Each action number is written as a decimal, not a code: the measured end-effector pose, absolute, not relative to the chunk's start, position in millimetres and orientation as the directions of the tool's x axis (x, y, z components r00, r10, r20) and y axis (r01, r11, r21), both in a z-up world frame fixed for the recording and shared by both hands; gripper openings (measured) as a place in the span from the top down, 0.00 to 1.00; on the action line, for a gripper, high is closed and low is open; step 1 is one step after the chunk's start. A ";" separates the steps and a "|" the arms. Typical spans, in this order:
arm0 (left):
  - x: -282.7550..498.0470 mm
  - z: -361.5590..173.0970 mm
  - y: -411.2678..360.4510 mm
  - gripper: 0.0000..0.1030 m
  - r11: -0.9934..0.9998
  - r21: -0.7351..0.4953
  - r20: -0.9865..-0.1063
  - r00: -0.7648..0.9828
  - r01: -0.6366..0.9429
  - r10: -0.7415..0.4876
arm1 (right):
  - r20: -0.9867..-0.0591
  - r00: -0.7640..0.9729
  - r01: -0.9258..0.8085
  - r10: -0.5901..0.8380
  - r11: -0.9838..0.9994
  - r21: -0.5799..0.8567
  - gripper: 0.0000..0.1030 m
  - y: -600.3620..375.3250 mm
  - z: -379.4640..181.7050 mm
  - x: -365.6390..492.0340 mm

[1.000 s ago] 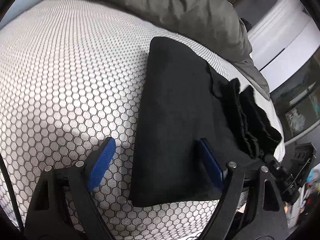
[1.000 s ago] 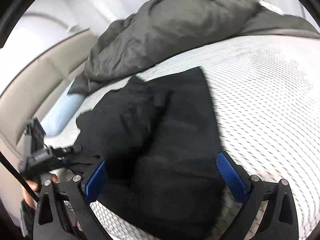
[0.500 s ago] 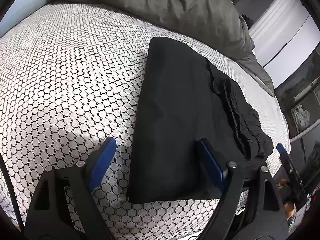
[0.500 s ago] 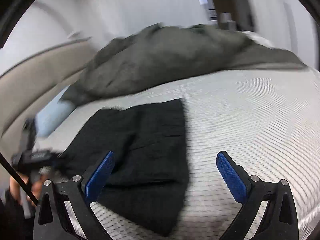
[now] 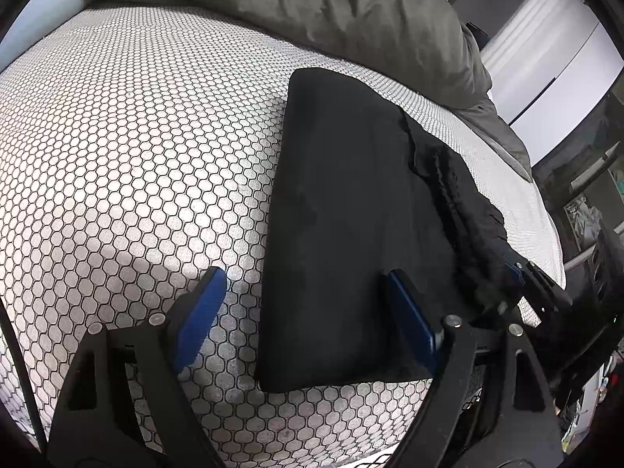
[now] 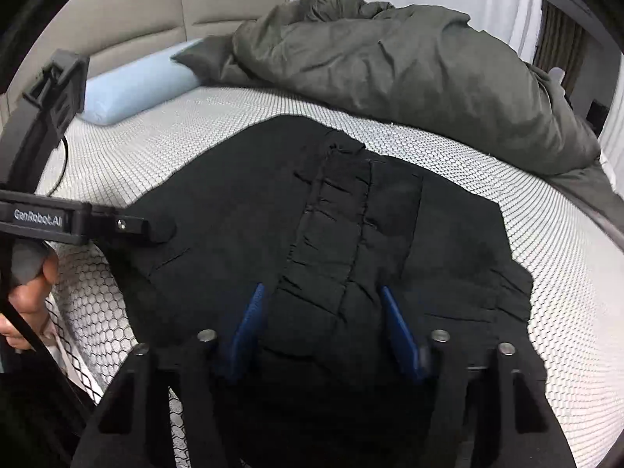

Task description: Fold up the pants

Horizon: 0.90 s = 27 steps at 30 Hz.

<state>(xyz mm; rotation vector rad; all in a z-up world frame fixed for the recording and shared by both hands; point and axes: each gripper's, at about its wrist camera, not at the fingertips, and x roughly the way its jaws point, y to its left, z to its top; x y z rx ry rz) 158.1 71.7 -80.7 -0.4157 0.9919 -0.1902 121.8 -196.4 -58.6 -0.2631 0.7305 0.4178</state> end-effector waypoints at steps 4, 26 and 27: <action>156.5 -79.2 73.1 0.20 0.902 -0.431 -0.766 0.540 -0.030 -0.348 | -0.641 0.682 -0.373 0.351 0.921 0.108 0.61 -245.9 -48.6 117.2; 162.8 -73.0 62.7 0.20 0.921 -0.387 -0.785 0.542 -0.051 -0.300 | -0.540 0.728 -0.231 0.421 0.893 0.385 0.35 -342.8 -36.7 63.0; 162.2 -72.9 62.5 0.20 0.921 -0.386 -0.785 0.542 -0.049 -0.300 | -0.568 0.716 -0.215 0.406 0.902 0.374 0.35 -337.9 -39.4 71.6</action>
